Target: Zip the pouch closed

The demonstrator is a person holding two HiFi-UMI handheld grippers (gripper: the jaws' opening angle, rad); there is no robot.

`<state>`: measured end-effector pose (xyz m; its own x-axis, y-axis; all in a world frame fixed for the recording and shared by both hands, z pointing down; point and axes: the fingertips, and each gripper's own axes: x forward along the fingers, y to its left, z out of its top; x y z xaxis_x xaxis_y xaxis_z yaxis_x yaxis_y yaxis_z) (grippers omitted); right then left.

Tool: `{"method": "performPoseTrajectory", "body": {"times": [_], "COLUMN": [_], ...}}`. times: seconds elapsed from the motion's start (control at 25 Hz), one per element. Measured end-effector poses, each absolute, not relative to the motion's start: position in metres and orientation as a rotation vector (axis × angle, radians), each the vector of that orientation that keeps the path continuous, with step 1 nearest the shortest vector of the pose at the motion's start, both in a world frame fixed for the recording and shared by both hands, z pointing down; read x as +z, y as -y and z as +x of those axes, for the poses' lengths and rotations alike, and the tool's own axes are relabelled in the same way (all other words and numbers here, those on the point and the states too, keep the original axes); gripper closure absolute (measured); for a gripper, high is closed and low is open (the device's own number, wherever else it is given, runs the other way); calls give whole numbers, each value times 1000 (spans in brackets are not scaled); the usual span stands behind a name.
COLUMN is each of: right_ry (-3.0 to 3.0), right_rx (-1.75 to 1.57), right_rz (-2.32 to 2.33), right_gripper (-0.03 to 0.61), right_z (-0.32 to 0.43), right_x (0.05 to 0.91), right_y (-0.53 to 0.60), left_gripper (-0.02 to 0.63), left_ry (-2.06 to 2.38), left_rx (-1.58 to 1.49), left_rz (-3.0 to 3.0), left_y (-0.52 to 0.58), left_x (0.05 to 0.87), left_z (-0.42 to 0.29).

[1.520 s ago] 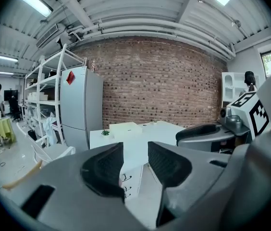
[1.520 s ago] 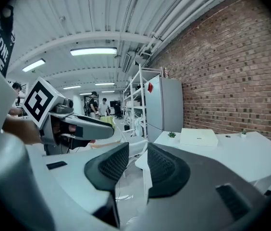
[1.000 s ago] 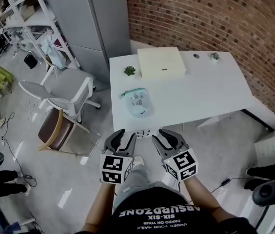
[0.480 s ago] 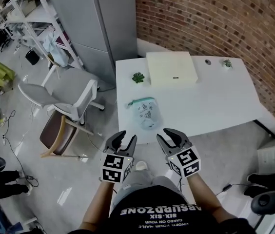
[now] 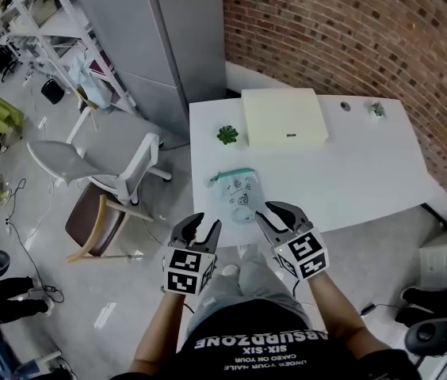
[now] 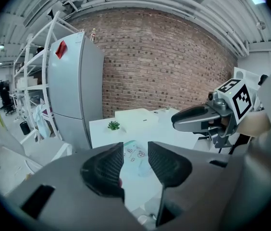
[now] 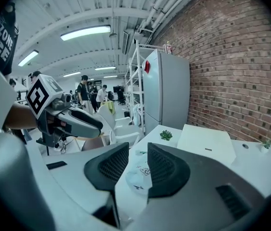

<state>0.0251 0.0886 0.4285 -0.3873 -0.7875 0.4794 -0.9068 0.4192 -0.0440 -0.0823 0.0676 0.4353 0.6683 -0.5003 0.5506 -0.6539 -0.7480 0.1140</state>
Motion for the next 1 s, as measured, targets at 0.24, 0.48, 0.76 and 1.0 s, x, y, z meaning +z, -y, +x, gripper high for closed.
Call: {"method": "performPoseTrajectory", "body": {"times": [0.24,0.48,0.76,1.0], "right_ry": [2303,2331,2315,2295], "right_rx": [400,342,287,218], "right_rz": [1321,1190,1046,906], "right_gripper": [483,483,483,483], "right_z": [35,38,37,30], "right_x": [447,460,484,507], "right_y": [-43,-2,27,57], "left_gripper": [472,472,472,472], "left_ry": [936,980,1043,1078], "left_rx": [783,810,818,836], "left_rz": [2541,2491,2398,2346], "left_y": [-40,-10,20,41], "left_x": [452,470,496,517], "left_z": [-67,-60,-69,-72]}}
